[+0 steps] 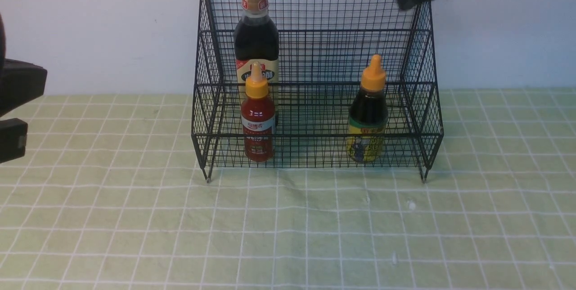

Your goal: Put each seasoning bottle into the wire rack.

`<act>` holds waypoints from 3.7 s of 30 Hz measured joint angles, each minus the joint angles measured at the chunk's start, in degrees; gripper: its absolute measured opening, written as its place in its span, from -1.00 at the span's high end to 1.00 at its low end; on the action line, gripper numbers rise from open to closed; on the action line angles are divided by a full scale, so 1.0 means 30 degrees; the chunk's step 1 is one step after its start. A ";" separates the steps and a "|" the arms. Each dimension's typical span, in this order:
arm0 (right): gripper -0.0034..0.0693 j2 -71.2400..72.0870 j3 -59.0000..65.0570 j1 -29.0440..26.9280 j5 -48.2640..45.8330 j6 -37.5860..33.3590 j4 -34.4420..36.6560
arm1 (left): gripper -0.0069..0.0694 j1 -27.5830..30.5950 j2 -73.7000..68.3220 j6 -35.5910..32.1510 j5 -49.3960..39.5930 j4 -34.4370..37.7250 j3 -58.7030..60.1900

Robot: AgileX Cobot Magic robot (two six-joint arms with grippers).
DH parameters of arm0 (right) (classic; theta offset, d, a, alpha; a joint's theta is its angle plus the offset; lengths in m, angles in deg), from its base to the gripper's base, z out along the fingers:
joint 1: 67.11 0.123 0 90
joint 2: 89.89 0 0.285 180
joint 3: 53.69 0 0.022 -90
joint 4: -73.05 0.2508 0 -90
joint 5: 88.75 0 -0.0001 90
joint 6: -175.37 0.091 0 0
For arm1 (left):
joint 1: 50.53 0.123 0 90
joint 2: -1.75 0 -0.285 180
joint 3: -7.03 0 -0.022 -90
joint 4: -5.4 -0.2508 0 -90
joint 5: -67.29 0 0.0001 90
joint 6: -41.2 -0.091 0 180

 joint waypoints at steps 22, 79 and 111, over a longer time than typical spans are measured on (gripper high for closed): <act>0.94 2.1697 1.6199 0.0000 0.6708 0.3131 -0.0028 | 0.83 0.0000 0.0000 0.0139 -0.0021 0.0963 0.0000; 0.95 3.2035 2.8766 0.0000 2.1843 0.4051 0.0394 | 0.83 0.0790 0.9404 0.0006 0.5176 0.1752 0.8072; 0.95 3.2035 2.8766 0.0000 2.1935 0.4051 0.0394 | 0.83 0.3543 1.5646 0.1672 0.9010 -0.0416 2.1040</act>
